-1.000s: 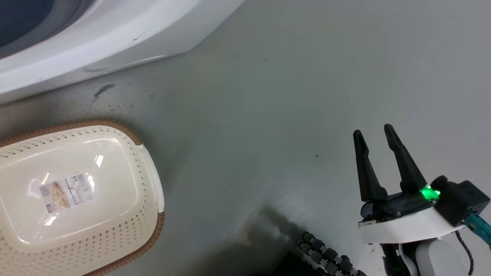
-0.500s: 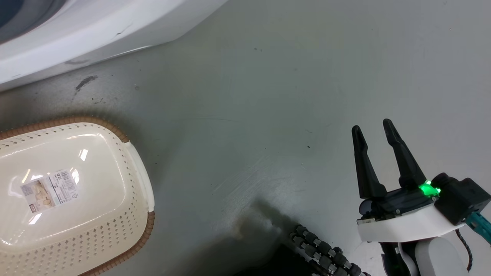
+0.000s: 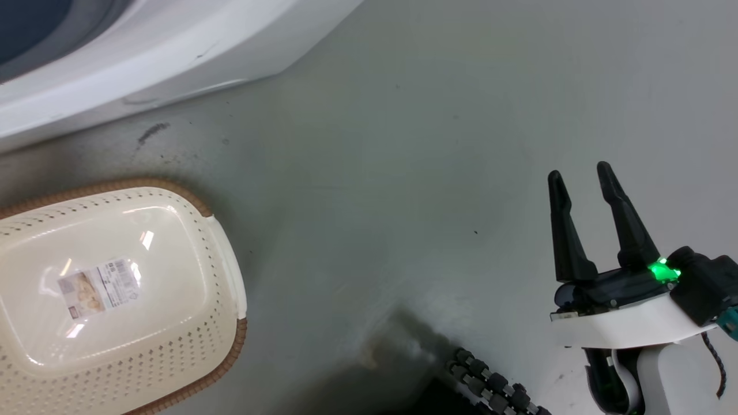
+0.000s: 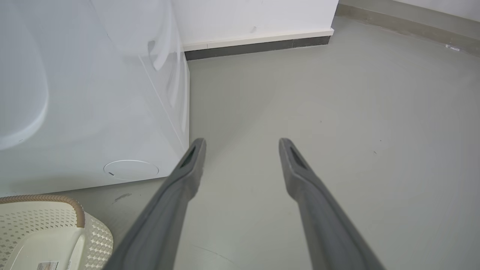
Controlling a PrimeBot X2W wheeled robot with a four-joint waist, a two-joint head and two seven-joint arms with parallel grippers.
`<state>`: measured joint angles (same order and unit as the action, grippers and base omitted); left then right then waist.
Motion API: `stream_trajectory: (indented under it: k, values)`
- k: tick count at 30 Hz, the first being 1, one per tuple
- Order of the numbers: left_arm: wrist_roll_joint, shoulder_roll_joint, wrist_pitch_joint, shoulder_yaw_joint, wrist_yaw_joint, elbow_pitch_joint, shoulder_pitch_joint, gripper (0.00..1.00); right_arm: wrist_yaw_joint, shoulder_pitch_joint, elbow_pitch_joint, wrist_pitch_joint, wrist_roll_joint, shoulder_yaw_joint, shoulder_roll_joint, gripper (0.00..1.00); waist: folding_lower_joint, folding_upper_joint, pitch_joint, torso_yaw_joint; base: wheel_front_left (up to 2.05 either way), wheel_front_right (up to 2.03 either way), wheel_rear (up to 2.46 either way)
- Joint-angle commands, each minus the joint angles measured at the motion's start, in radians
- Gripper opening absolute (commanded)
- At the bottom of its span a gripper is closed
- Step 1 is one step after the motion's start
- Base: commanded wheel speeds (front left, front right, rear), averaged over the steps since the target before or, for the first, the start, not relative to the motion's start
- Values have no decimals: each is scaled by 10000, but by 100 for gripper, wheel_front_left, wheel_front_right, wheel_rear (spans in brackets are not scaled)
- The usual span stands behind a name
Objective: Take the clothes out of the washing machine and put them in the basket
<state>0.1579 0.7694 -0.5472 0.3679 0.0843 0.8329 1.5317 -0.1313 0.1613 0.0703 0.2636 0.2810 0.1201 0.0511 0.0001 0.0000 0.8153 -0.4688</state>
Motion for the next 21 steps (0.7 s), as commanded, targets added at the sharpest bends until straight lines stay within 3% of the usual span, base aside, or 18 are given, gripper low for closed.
stream_trajectory:
  k: [1, 7, 10, 21]
  values:
    - [99, -171, 444, -37, -87, 91, -334, 0, 10, 133, -40, 19, -46, -100, -14, 100, -1, 0, -266, 123, 0, 0, 0]
    - [506, -770, 2853, -149, -238, 590, -1363, 0, 10, -2, -260, 19, -449, -409, -9, 100, -1, 0, -1281, 427, 0, 0, 0]
    - [660, -1132, 4048, -201, -354, 811, -1661, 0, 9, 53, -82, 19, -1510, -262, -20, 100, -1, 0, -1703, 632, 0, 0, 0]
    - [1411, -2454, 7233, -415, -398, 2194, -3434, 0, 12, -490, -216, 19, -2090, -577, -3, 100, -1, 0, -3621, 1424, 0, 0, 0]
